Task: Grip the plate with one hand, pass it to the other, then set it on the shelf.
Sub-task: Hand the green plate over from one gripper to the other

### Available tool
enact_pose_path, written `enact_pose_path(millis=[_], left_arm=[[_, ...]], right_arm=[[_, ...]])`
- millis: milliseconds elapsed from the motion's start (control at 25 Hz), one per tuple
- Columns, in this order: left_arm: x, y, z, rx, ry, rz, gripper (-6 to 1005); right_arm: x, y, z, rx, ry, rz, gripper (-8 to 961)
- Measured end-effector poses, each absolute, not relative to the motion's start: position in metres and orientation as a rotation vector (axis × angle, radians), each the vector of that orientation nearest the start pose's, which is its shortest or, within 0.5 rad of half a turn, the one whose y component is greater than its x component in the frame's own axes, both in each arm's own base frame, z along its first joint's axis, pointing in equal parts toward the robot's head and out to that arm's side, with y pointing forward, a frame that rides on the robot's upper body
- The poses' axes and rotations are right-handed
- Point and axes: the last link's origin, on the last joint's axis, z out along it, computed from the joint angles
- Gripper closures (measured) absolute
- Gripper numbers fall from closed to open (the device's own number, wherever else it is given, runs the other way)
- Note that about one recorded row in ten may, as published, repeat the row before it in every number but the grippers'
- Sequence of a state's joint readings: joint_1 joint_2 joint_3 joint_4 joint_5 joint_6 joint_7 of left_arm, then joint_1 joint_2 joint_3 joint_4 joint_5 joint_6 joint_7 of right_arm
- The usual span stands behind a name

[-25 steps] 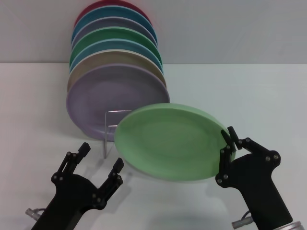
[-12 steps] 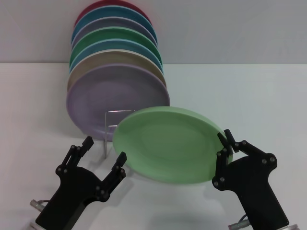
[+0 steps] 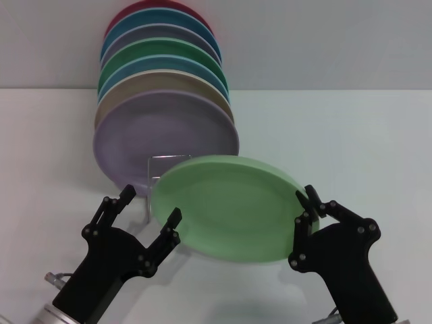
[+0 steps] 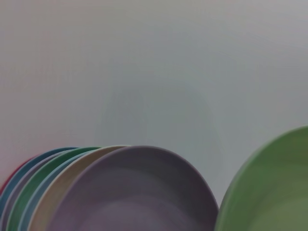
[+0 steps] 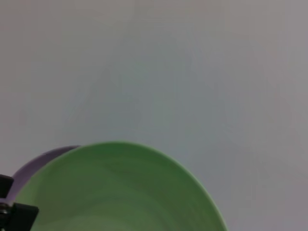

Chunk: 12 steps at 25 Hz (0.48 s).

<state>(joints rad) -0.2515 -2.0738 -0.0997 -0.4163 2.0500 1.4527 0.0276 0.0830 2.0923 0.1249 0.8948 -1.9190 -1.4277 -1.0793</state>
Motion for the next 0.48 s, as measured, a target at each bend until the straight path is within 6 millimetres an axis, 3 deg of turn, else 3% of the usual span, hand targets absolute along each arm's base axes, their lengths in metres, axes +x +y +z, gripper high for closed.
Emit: enact_pose_path(millis=[480], left_arm=[[-0.2733,0.2206,-0.0877,-1.931,-0.368,-0.942,169]], right_arm=[[0.2029,0.175,-0.1085,-1.698,-0.033,0.499,933]])
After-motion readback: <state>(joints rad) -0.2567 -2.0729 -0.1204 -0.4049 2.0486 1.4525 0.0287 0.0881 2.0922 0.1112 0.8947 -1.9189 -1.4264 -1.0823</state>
